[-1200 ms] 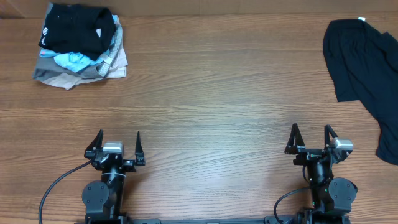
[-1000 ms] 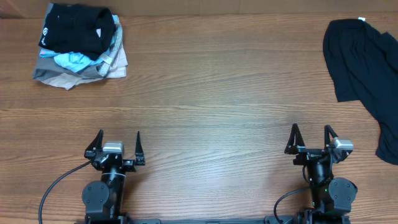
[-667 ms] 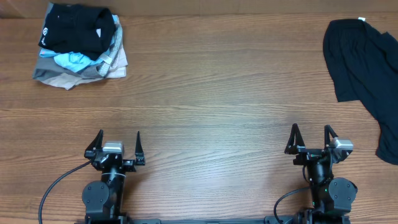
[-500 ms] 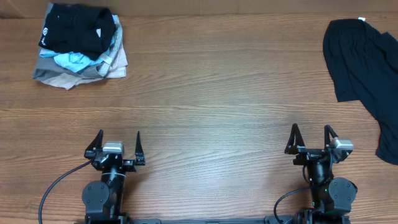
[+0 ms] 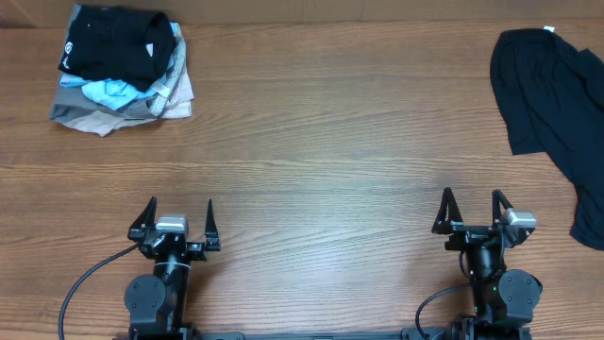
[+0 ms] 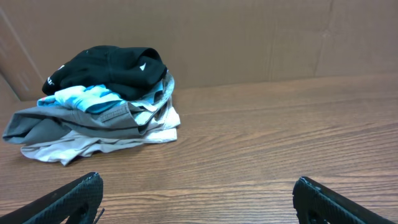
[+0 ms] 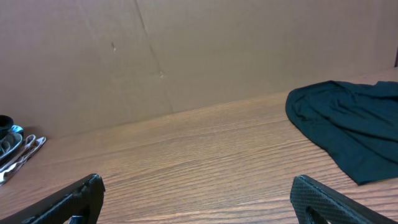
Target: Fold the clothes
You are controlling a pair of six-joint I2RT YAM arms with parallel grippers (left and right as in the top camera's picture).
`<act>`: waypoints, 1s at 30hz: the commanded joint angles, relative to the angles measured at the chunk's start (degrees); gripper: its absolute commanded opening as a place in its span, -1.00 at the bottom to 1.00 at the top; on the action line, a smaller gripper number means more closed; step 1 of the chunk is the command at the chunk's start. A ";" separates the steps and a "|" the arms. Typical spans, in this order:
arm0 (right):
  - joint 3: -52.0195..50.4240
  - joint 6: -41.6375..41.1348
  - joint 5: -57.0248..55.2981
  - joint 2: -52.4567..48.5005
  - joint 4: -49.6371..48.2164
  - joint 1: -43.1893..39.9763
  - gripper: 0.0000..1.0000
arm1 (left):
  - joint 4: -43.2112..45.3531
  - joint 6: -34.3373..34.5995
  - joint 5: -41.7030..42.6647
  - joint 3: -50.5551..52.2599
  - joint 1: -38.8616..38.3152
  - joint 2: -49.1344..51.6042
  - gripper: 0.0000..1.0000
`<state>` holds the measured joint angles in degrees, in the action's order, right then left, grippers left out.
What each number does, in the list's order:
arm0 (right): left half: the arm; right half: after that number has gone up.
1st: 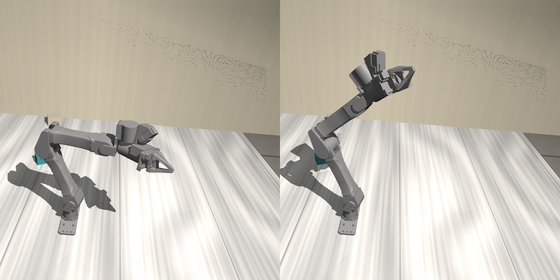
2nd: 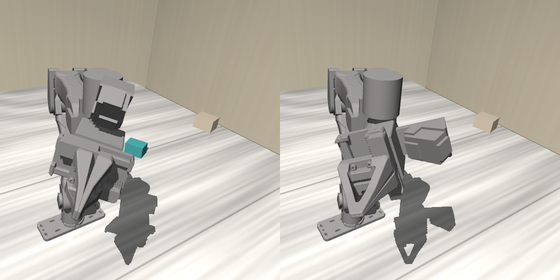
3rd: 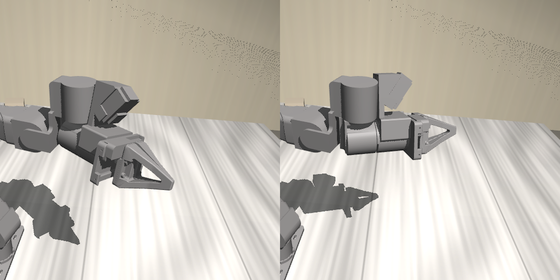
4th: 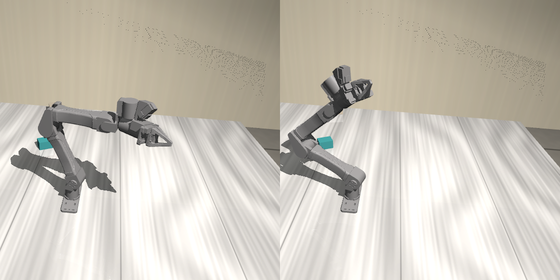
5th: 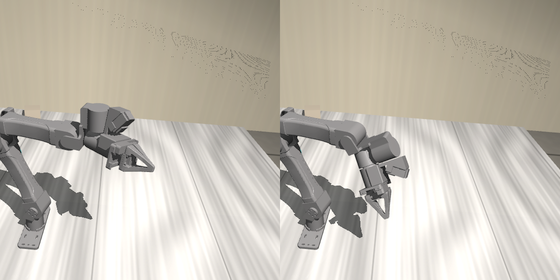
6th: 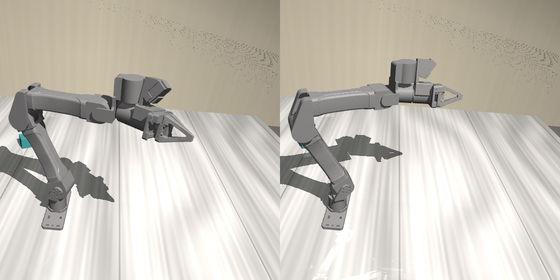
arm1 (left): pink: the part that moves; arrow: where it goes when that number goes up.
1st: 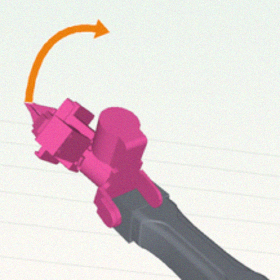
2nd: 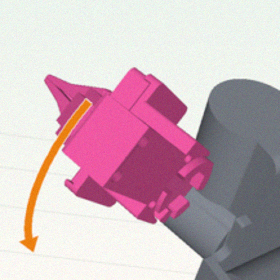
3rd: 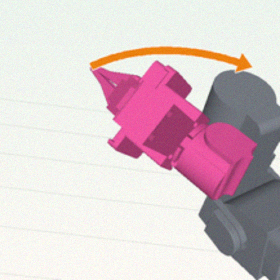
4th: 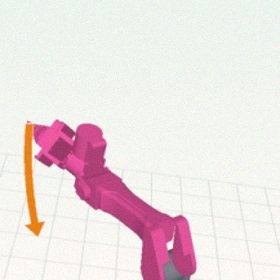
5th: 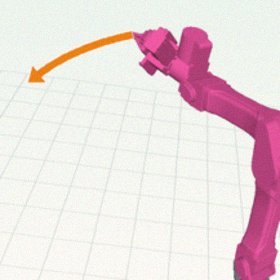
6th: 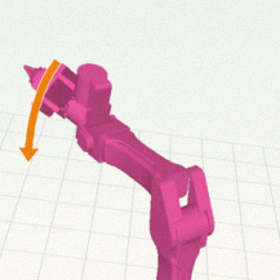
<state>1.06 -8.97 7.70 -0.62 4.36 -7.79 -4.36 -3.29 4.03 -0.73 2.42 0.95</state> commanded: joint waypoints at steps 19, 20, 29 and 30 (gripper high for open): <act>-0.59 -0.20 0.20 0.46 -1.38 -0.15 1.00 | 3.06 -0.96 -2.95 0.44 0.57 -0.59 0.99; -0.59 -0.98 1.20 0.46 -2.75 -0.15 1.00 | 3.98 -0.98 -2.47 0.44 0.57 -0.59 1.00; 4.70 -1.33 5.05 -0.50 -3.52 -0.15 1.00 | 13.38 1.86 7.54 -1.01 0.57 -0.15 1.00; 5.49 -1.25 5.03 -0.96 -3.41 -0.17 1.00 | 12.98 2.23 7.67 -1.68 0.57 0.31 1.00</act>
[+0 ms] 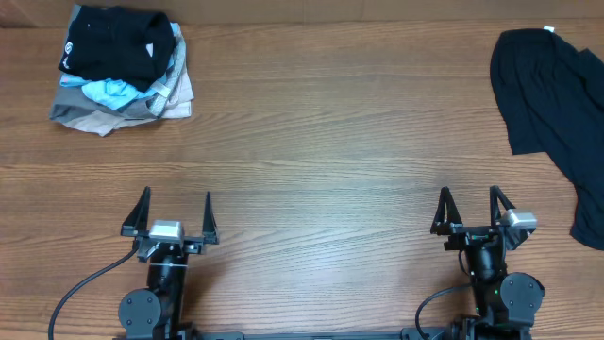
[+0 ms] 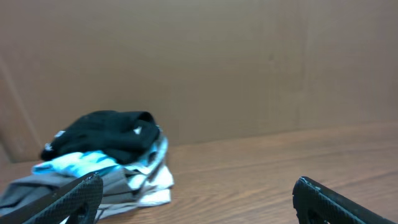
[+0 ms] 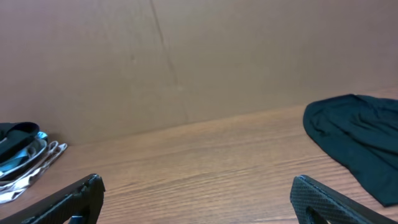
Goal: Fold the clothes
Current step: 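Reach the right gripper to the black t-shirt and pinch its edge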
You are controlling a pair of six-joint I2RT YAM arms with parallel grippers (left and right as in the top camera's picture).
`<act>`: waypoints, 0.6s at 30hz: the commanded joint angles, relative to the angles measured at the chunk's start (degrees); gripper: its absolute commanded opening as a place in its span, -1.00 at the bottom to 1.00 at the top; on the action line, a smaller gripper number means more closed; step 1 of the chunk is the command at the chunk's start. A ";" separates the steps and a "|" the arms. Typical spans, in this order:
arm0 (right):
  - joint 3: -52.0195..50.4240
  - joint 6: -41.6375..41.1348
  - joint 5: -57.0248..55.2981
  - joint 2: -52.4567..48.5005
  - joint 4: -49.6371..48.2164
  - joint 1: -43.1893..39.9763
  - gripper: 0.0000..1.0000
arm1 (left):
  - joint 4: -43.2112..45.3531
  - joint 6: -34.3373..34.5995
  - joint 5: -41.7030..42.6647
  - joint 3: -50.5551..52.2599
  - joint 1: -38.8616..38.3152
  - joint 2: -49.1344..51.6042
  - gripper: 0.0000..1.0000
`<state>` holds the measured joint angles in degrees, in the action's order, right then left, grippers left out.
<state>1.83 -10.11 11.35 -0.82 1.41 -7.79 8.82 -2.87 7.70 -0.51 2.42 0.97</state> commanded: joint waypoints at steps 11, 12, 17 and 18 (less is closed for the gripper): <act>44.11 4.70 0.59 -33.38 20.63 -0.22 1.00 | -21.00 0.04 10.03 -42.38 0.55 40.04 1.00; 47.08 4.79 -0.02 -35.76 22.45 -0.22 1.00 | -23.30 0.04 10.38 -46.14 0.55 43.32 1.00; 65.55 4.79 -0.35 -51.36 35.43 -0.22 1.00 | -37.64 -0.72 10.34 -66.73 -0.94 60.39 1.00; 69.16 4.79 -0.37 -54.66 38.34 -0.22 1.00 | -40.70 -1.55 10.32 -70.66 -1.66 63.47 1.00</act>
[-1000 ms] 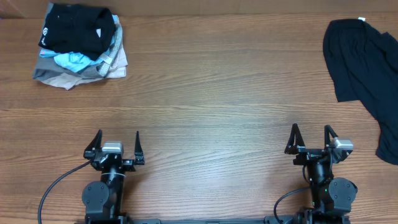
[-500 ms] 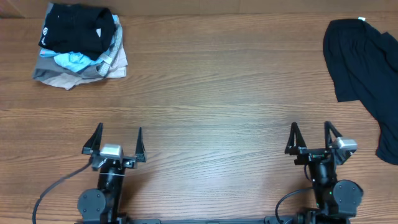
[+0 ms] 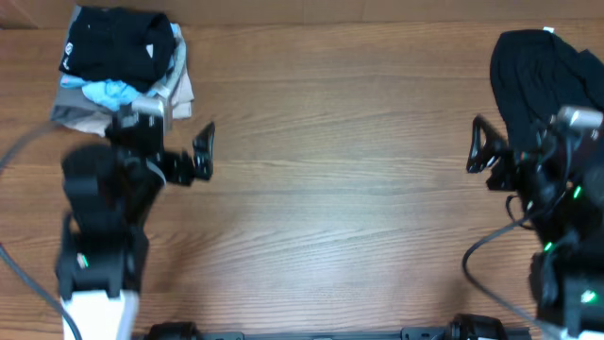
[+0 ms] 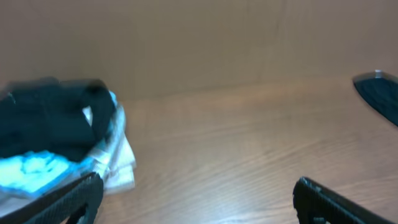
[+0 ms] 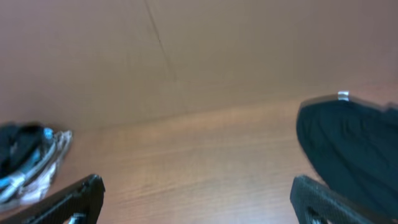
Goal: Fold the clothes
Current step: 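Reach the right gripper to the black t-shirt and pinch its edge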
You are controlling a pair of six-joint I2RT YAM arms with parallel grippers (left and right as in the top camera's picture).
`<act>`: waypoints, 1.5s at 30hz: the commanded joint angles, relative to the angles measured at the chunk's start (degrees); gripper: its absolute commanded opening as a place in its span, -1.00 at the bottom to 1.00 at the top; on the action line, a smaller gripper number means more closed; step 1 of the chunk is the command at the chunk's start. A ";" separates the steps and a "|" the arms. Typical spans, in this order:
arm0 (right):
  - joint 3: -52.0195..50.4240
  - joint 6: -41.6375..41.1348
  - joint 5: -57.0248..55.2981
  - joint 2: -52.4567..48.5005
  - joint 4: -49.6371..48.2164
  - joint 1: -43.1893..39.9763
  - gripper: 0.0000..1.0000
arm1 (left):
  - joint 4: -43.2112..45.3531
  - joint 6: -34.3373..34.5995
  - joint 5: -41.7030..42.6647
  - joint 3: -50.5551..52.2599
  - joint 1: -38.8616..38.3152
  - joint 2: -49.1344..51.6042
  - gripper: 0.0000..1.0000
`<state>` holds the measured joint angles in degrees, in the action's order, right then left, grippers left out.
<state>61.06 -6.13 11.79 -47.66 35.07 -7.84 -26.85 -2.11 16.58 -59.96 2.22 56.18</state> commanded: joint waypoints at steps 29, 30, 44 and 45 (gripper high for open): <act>29.97 1.68 -14.78 -65.83 11.82 -14.08 0.74 | -15.10 -8.61 3.34 -33.20 -9.92 48.94 1.00; 29.97 1.64 -16.15 -67.21 11.63 -14.10 0.68 | -14.78 -8.61 3.32 -33.18 -9.92 49.68 0.97; 28.15 1.40 -19.96 -74.16 7.93 -14.10 0.39 | -14.19 -8.61 1.81 -33.18 -9.92 51.21 0.87; 28.13 1.40 -19.96 -74.42 7.58 -14.10 0.39 | -14.19 -8.59 1.53 -33.18 -9.92 51.21 0.87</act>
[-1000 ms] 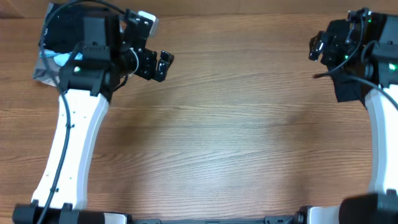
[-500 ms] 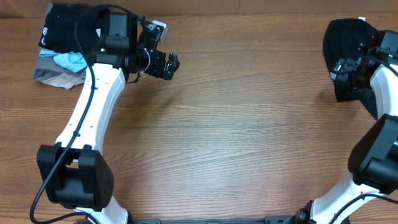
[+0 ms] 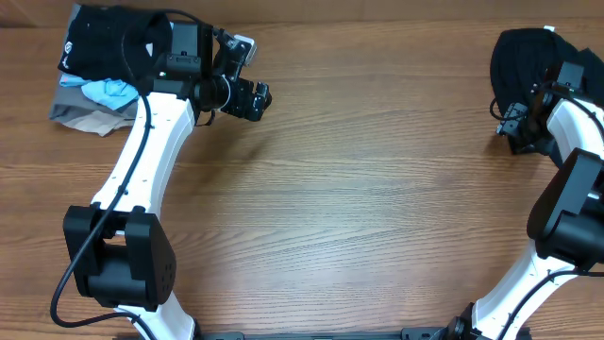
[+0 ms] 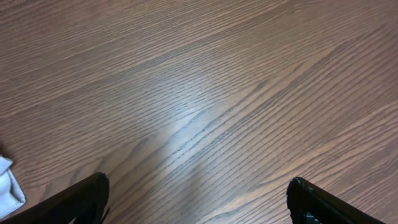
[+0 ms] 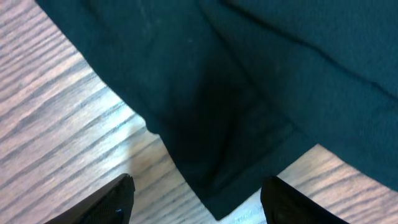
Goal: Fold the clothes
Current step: 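Reach the right gripper to the black t-shirt and pinch its edge, then drag the black t-shirt leftward toward the table center with the right gripper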
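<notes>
A black garment lies spread loosely at the table's far right; in the right wrist view its dark cloth fills most of the frame. My right gripper is at the garment's left edge. It stands open, and a corner of the cloth lies between its fingers. My left gripper is open over bare wood, just right of the stack of folded clothes. It holds nothing.
The stack at the back left has a black folded piece on top, with light blue, grey and white pieces under it. A white scrap of it shows at the left wrist view's edge. The wooden table stretches between both arms.
My left gripper has moved from in front of the stack to its right side, farther back. My right gripper has moved right and back, down onto the black garment's left edge.
Both arms first rested at the table's front edge, grippers open and facing the back wall. They then reached out, the left toward the stack and the right toward the black garment. Now each gripper is beside its pile, open.
</notes>
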You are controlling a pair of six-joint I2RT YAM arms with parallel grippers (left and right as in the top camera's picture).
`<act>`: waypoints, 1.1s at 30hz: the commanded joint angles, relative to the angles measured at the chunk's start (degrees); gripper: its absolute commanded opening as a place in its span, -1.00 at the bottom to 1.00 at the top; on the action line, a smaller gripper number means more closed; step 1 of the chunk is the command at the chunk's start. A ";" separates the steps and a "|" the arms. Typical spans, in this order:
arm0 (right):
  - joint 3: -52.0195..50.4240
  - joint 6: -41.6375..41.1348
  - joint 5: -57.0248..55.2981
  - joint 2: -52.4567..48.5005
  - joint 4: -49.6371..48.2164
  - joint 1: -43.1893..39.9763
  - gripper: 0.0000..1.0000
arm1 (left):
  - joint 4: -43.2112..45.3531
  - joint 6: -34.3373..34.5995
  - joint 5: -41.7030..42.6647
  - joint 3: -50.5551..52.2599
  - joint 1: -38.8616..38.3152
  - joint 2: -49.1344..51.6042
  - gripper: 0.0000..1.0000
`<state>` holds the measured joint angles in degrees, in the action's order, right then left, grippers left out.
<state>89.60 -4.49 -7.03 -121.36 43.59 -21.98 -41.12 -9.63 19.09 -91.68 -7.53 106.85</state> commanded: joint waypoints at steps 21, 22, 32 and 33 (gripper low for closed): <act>-0.50 -3.23 -0.37 -6.75 -0.96 0.04 -0.59 | 0.09 -1.07 -1.68 -1.46 -0.17 0.55 0.88; -0.50 -3.23 0.04 -6.75 -0.83 0.04 -0.69 | 0.11 -1.07 -1.70 -1.46 -0.17 0.55 0.88; 0.35 -2.97 13.62 -4.94 0.70 1.36 -0.92 | 2.08 1.64 -4.28 -1.51 0.13 0.50 0.79; 0.92 -2.78 16.61 -3.67 0.98 2.19 -0.92 | 2.43 3.10 -6.27 -1.60 0.17 0.48 0.80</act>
<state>90.37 -7.46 -2.35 -125.05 43.35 -22.11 -39.53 -9.28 16.82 -91.68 -7.53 106.85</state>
